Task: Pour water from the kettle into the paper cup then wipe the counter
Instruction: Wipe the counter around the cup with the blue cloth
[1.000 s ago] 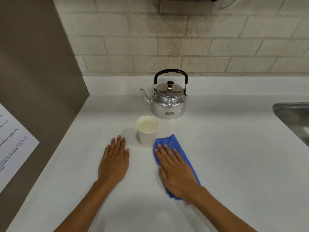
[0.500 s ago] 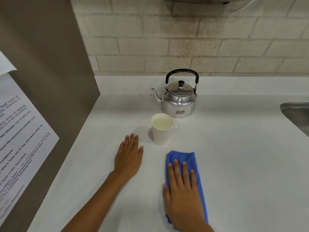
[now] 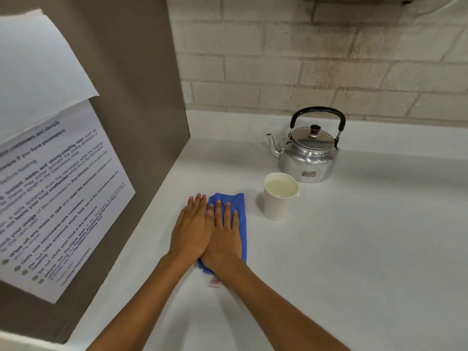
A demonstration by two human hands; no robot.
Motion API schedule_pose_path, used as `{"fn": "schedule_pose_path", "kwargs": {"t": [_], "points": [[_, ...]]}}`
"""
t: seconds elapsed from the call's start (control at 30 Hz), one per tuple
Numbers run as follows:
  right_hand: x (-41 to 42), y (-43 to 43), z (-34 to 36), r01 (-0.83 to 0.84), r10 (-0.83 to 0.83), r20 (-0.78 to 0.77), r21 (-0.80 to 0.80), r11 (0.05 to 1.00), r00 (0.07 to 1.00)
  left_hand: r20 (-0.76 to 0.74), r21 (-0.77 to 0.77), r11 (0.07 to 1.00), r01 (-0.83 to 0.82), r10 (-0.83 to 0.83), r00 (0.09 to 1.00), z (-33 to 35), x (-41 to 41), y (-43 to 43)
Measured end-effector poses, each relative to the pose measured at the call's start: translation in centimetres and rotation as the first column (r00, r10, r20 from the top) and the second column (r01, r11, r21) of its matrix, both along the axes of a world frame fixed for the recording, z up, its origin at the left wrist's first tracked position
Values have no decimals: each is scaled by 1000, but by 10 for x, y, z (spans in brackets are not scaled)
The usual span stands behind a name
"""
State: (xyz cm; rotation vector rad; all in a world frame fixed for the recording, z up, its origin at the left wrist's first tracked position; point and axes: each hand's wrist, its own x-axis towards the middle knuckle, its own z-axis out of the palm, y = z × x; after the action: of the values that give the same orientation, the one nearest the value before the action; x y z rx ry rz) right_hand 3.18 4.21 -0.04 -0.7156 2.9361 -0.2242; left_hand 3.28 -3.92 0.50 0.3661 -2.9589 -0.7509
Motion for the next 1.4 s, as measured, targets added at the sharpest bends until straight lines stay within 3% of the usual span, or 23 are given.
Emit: {"fn": "schedule_pose_path", "kwargs": {"t": [0.13, 0.2, 0.33, 0.47, 0.67, 0.9, 1.1, 1.2, 1.4], "points": [[8, 31, 2, 12, 13, 67, -361, 933, 998, -54, 131, 991, -11, 18, 998, -2, 3, 1], [19, 67, -7, 23, -7, 39, -420, 907, 999, -71, 133, 991, 21, -11, 997, -7, 3, 8], [24, 140, -22, 127, -167, -101, -314, 941, 981, 11, -91, 993, 78, -78, 997, -26, -5, 38], [-15, 183, -20, 294, -326, -104, -246, 924, 940, 20, -306, 949, 75, -72, 997, -33, -20, 60], [-61, 196, -24, 376, -387, -53, -145, 915, 921, 5, -265, 945, 193, -198, 980, -43, -4, 35], [-63, 192, -30, 360, -370, -79, -125, 925, 925, 49, -237, 970, 58, -48, 998, -23, -93, 18], [-64, 194, -32, 361, -374, -79, -138, 922, 924, 22, -257, 925, 281, -285, 958, -39, -102, 53], [-64, 195, -32, 352, -365, -71, -147, 924, 928, -6, -219, 935, 280, -288, 958, -41, -106, 30], [-64, 192, -33, 356, -371, -56, -179, 917, 927, 8, -396, 905, 158, -169, 986, -32, -166, 5]]}}
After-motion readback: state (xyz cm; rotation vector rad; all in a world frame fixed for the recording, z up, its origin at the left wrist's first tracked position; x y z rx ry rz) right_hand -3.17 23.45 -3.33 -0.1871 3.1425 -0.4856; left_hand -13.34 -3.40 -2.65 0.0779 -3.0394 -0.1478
